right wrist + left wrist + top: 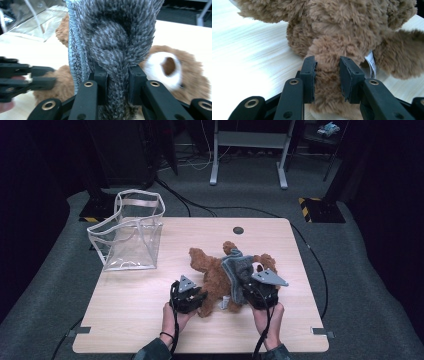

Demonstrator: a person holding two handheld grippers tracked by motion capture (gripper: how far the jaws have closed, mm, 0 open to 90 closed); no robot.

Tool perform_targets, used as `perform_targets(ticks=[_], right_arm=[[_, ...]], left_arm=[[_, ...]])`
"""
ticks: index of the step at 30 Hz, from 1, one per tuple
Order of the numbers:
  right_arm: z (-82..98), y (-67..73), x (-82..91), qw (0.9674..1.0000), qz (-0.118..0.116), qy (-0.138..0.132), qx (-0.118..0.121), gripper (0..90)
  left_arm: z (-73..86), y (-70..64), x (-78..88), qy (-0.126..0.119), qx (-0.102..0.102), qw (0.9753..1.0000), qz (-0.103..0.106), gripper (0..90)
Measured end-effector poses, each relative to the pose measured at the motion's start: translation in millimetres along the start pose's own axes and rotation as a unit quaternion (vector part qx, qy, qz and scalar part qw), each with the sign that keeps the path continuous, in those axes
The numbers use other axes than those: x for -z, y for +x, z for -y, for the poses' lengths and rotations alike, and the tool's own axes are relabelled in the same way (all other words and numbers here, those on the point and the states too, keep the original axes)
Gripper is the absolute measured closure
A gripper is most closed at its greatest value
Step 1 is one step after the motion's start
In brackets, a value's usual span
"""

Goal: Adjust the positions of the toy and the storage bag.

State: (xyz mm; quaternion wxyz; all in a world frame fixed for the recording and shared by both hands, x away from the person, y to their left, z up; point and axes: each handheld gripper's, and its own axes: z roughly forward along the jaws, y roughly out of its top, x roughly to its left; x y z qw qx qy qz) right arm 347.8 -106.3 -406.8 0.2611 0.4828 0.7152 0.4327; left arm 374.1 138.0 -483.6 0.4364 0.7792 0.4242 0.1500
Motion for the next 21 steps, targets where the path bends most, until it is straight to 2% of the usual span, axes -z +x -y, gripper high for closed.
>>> perform_targets(ticks=[3,4,7,8,10,11,12,13,15,16,17,18,19,21], right_arm=[[4.1,12.1,-9.7,0.9998,-0.018,0.011,0.000,73.5],[6.8,14.8,-15.4,0.9995,-0.026,0.016,-0.002,73.5],[18.3,17.7,-34.7,0.9992,-0.009,0.039,0.009,73.5],[22.3,15.8,-40.1,0.9989,-0.005,0.047,0.002,73.4],[28.2,10.7,-46.7,0.9988,0.005,0.050,-0.004,73.2],[29.5,8.4,-48.3,0.9986,0.001,0.051,-0.015,73.1],[29.8,7.3,-48.7,0.9987,0.006,0.050,-0.010,73.0],[29.5,7.0,-49.1,0.9988,0.007,0.049,-0.005,73.0],[29.1,7.0,-49.8,0.9987,0.007,0.050,-0.007,73.0],[29.2,7.4,-52.3,0.9986,0.019,0.050,0.006,73.0],[29.2,7.3,-53.7,0.9985,0.019,0.052,0.002,73.1],[28.9,6.5,-56.1,0.9984,0.017,0.054,0.002,73.1],[28.4,6.7,-56.7,0.9983,0.019,0.055,0.004,73.1],[28.7,8.1,-52.7,0.9988,0.015,0.046,-0.003,73.3]], left_arm=[[0.4,-2.5,-1.7,0.000,-0.004,1.0000,-0.003,61.2],[0.8,-3.8,-1.6,0.000,-0.006,1.0000,-0.007,57.1],[5.3,-6.8,1.5,0.006,-0.018,0.9997,-0.014,42.4],[7.8,-8.0,2.7,0.010,-0.024,0.9996,-0.013,38.7],[14.0,-10.2,4.2,0.018,-0.034,0.9991,-0.015,32.0],[17.8,-10.7,4.6,0.026,-0.043,0.9986,-0.017,30.0],[20.1,-11.0,4.1,0.029,-0.037,0.9988,-0.016,27.4],[22.7,-10.9,3.0,0.039,-0.041,0.9983,-0.015,26.6],[25.6,-11.2,1.1,0.041,-0.045,0.9980,-0.018,27.3],[29.1,-12.0,-2.5,0.050,-0.031,0.9983,-0.003,31.5],[29.0,-12.3,-4.6,0.055,-0.042,0.9976,-0.009,34.3],[28.7,-11.2,-5.6,0.052,-0.035,0.9980,-0.005,39.3],[28.4,-9.3,-5.1,0.047,-0.019,0.9987,0.001,46.5],[29.3,-5.5,-3.5,0.039,0.002,0.9992,0.014,56.5]])
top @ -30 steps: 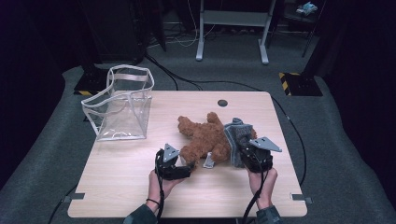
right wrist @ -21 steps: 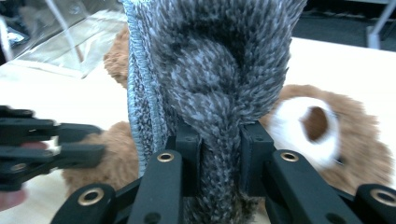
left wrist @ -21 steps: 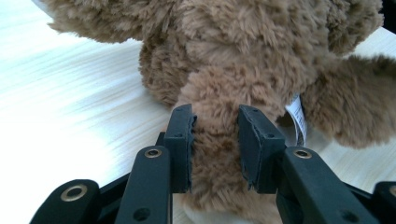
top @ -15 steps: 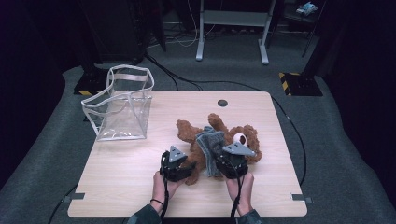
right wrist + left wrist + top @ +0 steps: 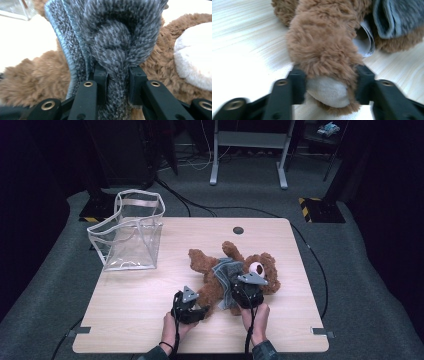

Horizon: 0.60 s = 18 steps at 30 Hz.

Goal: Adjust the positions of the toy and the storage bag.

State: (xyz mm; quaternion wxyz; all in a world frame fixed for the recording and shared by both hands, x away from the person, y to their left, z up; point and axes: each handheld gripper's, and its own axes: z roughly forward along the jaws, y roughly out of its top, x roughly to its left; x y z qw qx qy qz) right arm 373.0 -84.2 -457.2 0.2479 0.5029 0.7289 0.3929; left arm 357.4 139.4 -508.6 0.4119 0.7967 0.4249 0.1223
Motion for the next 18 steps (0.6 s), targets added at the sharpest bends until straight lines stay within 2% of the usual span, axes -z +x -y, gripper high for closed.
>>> perform_targets(ticks=[2,3,5,6,7,9,10,12,14,18], right_arm=[[4.7,7.8,8.6,0.9997,-0.018,-0.011,-0.015,73.5],[7.9,15.4,12.6,0.9994,-0.031,-0.015,-0.010,73.5],[11.5,29.0,14.7,0.9985,-0.053,-0.010,-0.002,73.6],[13.4,37.0,15.2,0.9980,-0.063,-0.008,0.005,73.6],[14.7,44.4,15.3,0.9973,-0.072,-0.007,0.012,73.6],[15.3,54.3,14.1,0.9965,-0.081,-0.007,0.021,73.6],[15.6,56.3,11.9,0.9967,-0.078,-0.007,0.023,73.7],[16.0,53.5,6.0,0.9972,-0.074,-0.006,0.014,73.7],[15.3,45.1,2.1,0.9985,-0.052,-0.008,0.015,73.7],[14.5,16.9,-5.9,0.9999,0.008,-0.003,0.010,73.7]], left_arm=[[0.8,5.3,1.1,-0.011,0.035,0.9991,0.019,63.0],[0.3,7.5,2.1,-0.014,0.046,0.9985,0.026,64.8],[-2.4,12.1,5.1,-0.027,0.079,0.9955,0.046,67.0],[-5.1,13.4,5.6,-0.034,0.086,0.9944,0.052,67.9],[-8.2,12.7,6.3,-0.044,0.103,0.9917,0.063,68.5],[-16.2,11.6,10.5,-0.055,0.101,0.9910,0.069,69.8],[-19.3,10.1,12.3,-0.062,0.104,0.9903,0.069,70.4],[-23.5,10.8,14.6,-0.063,0.098,0.9906,0.071,71.0],[-26.5,12.9,15.5,-0.067,0.108,0.9888,0.079,71.2],[-33.4,17.8,17.3,-0.074,0.109,0.9881,0.079,71.1]])
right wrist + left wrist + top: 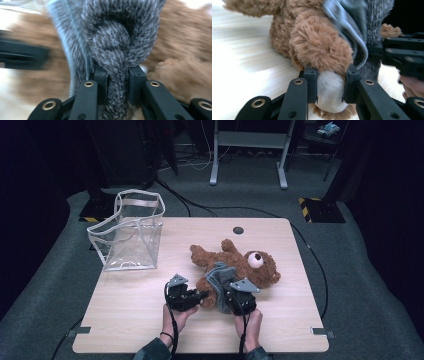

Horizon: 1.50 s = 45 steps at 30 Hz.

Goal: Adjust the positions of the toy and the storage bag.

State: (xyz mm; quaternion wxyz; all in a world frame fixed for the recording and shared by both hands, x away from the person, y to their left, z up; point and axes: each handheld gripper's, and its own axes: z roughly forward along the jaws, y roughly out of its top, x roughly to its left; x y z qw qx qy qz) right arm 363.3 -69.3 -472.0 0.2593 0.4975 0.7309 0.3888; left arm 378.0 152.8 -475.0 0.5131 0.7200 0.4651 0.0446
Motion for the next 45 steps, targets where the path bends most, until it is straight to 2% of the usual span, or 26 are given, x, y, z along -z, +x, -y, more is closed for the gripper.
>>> perform_targets(ticks=[2,4,6,8,10,11,12,15,18,19,21,23,24,26,29,31,32,34,37,39,40,45], right_arm=[[-1.4,-10.1,1.4,0.9998,0.016,-0.005,-0.007,73.7],[-4.0,-9.5,6.8,0.9997,0.014,-0.017,-0.007,73.7],[-6.2,2.3,12.2,0.9996,-0.013,-0.026,-0.007,73.7],[-7.3,16.2,12.7,0.9981,-0.053,-0.032,0.001,73.7],[-8.3,29.0,6.5,0.9980,-0.053,-0.022,0.026,73.7],[-8.7,28.6,1.1,0.9981,-0.049,-0.019,0.034,73.8],[-8.9,25.3,-4.2,0.9986,-0.043,-0.012,0.029,73.8],[-8.7,5.2,-13.2,0.9995,-0.006,-0.001,0.030,73.8],[-7.5,-13.7,-8.2,0.9982,0.040,0.002,0.045,73.9],[-6.3,-22.3,-4.8,0.9970,0.062,0.002,0.046,73.9],[-4.5,-37.8,-0.1,0.9964,0.080,0.003,0.030,74.0],[-3.4,-50.6,5.2,0.9963,0.086,-0.001,0.010,73.9],[-3.7,-52.2,7.4,0.9964,0.084,-0.005,0.006,73.9],[-6.4,-46.8,11.5,0.9974,0.070,-0.016,0.006,73.8],[-11.8,-24.8,12.4,0.9992,0.019,-0.031,0.014,73.6],[-14.1,-7.1,6.3,0.9988,-0.013,-0.029,0.036,73.6],[-14.5,0.1,1.3,0.9981,-0.014,-0.021,0.056,73.6],[-13.6,4.4,-8.1,0.9977,-0.009,-0.008,0.066,73.6],[-12.2,-11.5,-11.8,0.9987,0.010,-0.001,0.049,73.6],[-10.1,-25.4,-8.3,0.9983,0.034,0.002,0.047,73.7],[-8.6,-32.9,-5.7,0.9986,0.038,0.004,0.037,73.7],[-4.0,-65.5,7.4,0.9967,0.078,0.004,0.021,73.8]], left_arm=[[-4.1,-0.6,-1.0,-0.003,-0.004,1.0000,-0.004,71.0],[-7.7,-0.8,-2.0,-0.004,-0.007,1.0000,-0.005,70.8],[-9.9,-2.3,-3.7,-0.005,-0.005,0.9999,-0.010,70.6],[-11.1,-1.3,-4.4,-0.004,-0.010,0.9998,-0.015,70.6],[-11.9,0.5,-4.1,-0.004,-0.006,0.9998,-0.018,70.7],[-12.3,1.8,-3.5,-0.005,-0.003,0.9998,-0.018,70.7],[-12.9,3.0,-2.6,-0.006,-0.003,0.9998,-0.017,70.7],[-14.8,4.9,-0.9,-0.010,-0.006,0.9998,-0.017,70.7],[-15.4,6.9,-0.9,-0.012,-0.004,0.9998,-0.018,70.7],[-15.4,7.2,-1.0,-0.012,-0.004,0.9998,-0.018,70.7],[-15.5,8.2,-1.1,-0.012,-0.003,0.9998,-0.018,70.6],[-15.4,7.4,-2.6,-0.011,-0.003,0.9998,-0.019,70.5],[-15.2,7.1,-3.5,-0.012,-0.002,0.9998,-0.018,70.5],[-15.0,6.1,-4.8,-0.010,-0.002,0.9998,-0.019,70.4],[-15.2,7.5,-5.3,-0.009,-0.003,0.9998,-0.020,70.4],[-15.8,8.7,-5.1,-0.007,-0.004,0.9998,-0.020,70.4],[-15.9,9.6,-4.8,-0.008,-0.003,0.9997,-0.022,70.4],[-16.3,12.0,-3.7,-0.008,-0.002,0.9997,-0.024,70.4],[-16.0,15.9,-2.1,-0.007,-0.001,0.9996,-0.026,70.4],[-16.0,19.1,-1.6,-0.009,0.000,0.9996,-0.026,70.3],[-16.0,20.1,-1.3,-0.008,0.000,0.9996,-0.027,70.3],[-16.2,20.3,-2.1,-0.008,-0.001,0.9996,-0.028,70.2]])
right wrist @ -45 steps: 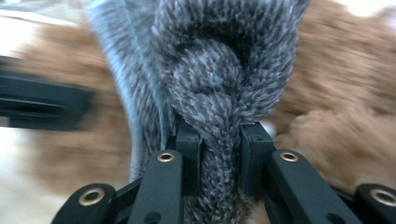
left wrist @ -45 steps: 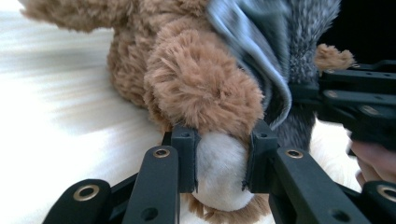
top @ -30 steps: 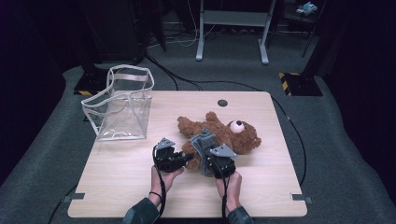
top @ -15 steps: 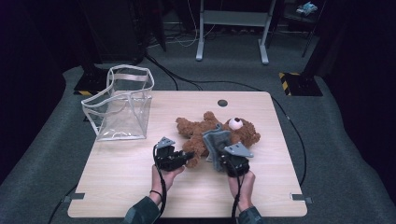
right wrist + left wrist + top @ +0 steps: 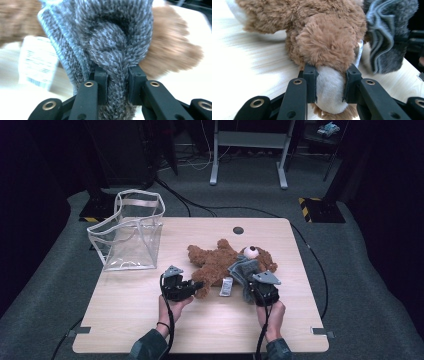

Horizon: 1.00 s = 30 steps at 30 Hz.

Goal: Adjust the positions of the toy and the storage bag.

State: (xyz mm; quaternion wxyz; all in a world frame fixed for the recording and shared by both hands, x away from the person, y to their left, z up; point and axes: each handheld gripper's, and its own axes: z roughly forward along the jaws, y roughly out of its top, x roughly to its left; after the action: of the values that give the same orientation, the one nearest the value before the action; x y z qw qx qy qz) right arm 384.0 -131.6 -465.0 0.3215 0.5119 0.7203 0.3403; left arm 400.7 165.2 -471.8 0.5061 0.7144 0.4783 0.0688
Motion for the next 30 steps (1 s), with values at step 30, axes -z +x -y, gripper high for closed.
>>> perform_targets(ticks=[30], right_arm=[[-1.4,19.0,-0.8,0.9984,-0.055,0.000,0.009,73.3]], left_arm=[[-3.3,18.4,-0.9,0.037,-0.023,0.9978,-0.051,49.4]])
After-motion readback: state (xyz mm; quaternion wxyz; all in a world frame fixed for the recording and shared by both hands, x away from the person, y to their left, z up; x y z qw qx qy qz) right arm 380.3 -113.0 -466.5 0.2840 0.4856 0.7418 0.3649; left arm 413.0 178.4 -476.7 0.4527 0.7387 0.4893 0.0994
